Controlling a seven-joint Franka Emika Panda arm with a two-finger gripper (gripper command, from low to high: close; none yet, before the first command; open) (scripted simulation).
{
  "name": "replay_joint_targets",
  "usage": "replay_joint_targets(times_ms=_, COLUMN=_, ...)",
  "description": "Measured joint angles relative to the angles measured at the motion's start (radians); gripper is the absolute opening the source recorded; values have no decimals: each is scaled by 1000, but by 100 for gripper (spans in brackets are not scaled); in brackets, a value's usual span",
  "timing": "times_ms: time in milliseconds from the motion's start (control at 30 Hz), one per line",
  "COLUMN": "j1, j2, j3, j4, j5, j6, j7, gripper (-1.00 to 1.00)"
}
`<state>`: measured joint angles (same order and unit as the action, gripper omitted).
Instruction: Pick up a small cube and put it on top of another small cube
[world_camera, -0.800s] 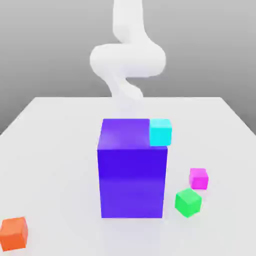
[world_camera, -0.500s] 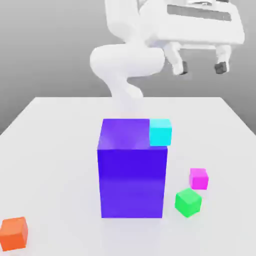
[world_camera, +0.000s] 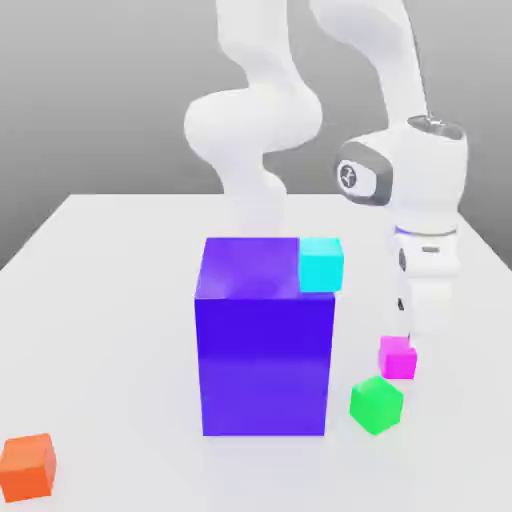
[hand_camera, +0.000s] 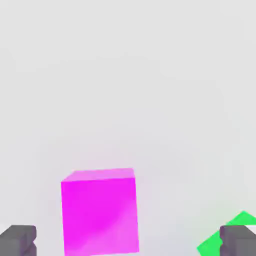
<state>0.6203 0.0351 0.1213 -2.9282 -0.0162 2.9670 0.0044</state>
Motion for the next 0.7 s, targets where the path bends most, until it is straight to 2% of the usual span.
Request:
replay_joint_targets(times_ms=167, j1=82, j2=180, j3=-101, j4=30, j5=-63, j6=147, j7=43, gripper=0)
replay_joint_targets(times_ms=200, j1=96, j2=209, j3=-114, j4=35, j5=-64, j6=171, j7=46, gripper=-100)
replay_joint_targets(times_ms=433, j1=98, j2=213, j3=-118, j4=36, j5=-68, j6=173, j7=49, gripper=-100)
replay_joint_targets(times_ms=600, j1=50, j2=58, j3=-58, j4=7, j5=-18, j6=46, j7=10, gripper=-100)
replay_joint_targets(times_ms=700, j1=65, j2=-50, j3=-59, j4=-13, j5=18, j6=-42, j7=-14, gripper=-100)
